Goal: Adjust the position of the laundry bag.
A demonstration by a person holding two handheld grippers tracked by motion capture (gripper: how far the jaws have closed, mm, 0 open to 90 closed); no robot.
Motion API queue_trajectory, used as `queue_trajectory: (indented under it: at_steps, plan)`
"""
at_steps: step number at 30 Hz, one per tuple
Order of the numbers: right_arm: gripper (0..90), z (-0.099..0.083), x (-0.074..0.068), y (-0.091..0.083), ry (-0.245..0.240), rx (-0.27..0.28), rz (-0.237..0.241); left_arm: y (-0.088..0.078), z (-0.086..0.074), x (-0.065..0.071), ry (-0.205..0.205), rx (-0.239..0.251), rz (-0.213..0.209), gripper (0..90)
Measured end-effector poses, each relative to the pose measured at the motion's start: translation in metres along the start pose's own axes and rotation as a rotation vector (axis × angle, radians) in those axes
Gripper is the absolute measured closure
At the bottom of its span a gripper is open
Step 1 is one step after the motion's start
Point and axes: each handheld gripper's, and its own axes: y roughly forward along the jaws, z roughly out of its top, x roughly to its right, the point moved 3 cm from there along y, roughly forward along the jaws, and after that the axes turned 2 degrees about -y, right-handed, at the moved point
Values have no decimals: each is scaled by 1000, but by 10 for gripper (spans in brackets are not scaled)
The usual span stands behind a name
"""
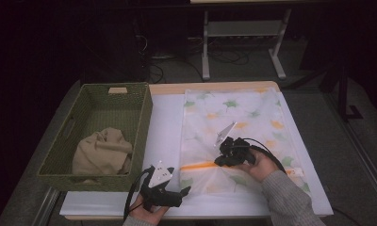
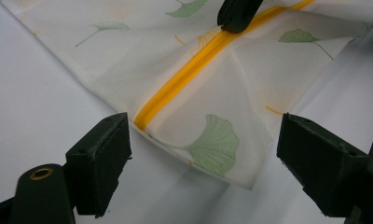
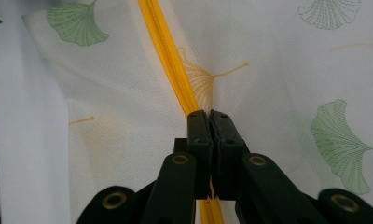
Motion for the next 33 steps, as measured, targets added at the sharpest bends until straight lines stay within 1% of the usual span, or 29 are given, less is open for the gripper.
queue_trajectory:
  at_steps: [3, 5, 6, 8, 12, 16, 18, 21, 23, 25, 29, 30, 31, 33]
  plan:
    - [869, 0, -4, 1, 4, 2, 16, 1, 0, 0, -1, -1, -3, 168]
    - [857, 0, -6, 3, 8, -14, 25, 2, 0, 0, 4, -10, -6, 168]
    - [842, -1, -7, 3, 9, -18, 26, 3, -1, 1, 2, -10, -8, 168]
    - [789, -1, -7, 3, 17, -4, 34, 3, -1, 1, 0, -10, -10, 168]
    - [735, -2, -7, -3, 27, 28, 9, 3, 0, 0, 2, -10, -12, 168]
    - [699, -7, -7, -12, 59, 70, -14, 3, 0, -1, -5, -6, -14, 168]
    - [693, -12, -8, -17, 68, 83, -30, 4, 0, -2, -5, -9, -19, 168]
    - [667, -19, -10, -26, 73, 84, -57, 6, 0, -2, -11, -9, -30, 168]
    - [646, -25, -13, -33, 76, 116, -72, 7, 0, -2, -15, -8, -36, 168]
    - [635, -33, -15, -39, 90, 135, -83, 8, 1, -2, -10, -12, -37, 168]
    - [584, -50, -22, -47, 116, 186, -99, 8, 0, 0, -7, -13, -38, 168]
    - [584, -50, -22, -47, 116, 186, -99, 8, 0, 0, -7, -13, -38, 168]
    - [560, -62, -27, -50, 126, 205, -113, 8, 0, 0, -9, -15, -41, 168]
    - [544, -72, -30, -51, 139, 230, -125, 9, 0, -1, -13, -14, -38, 168]
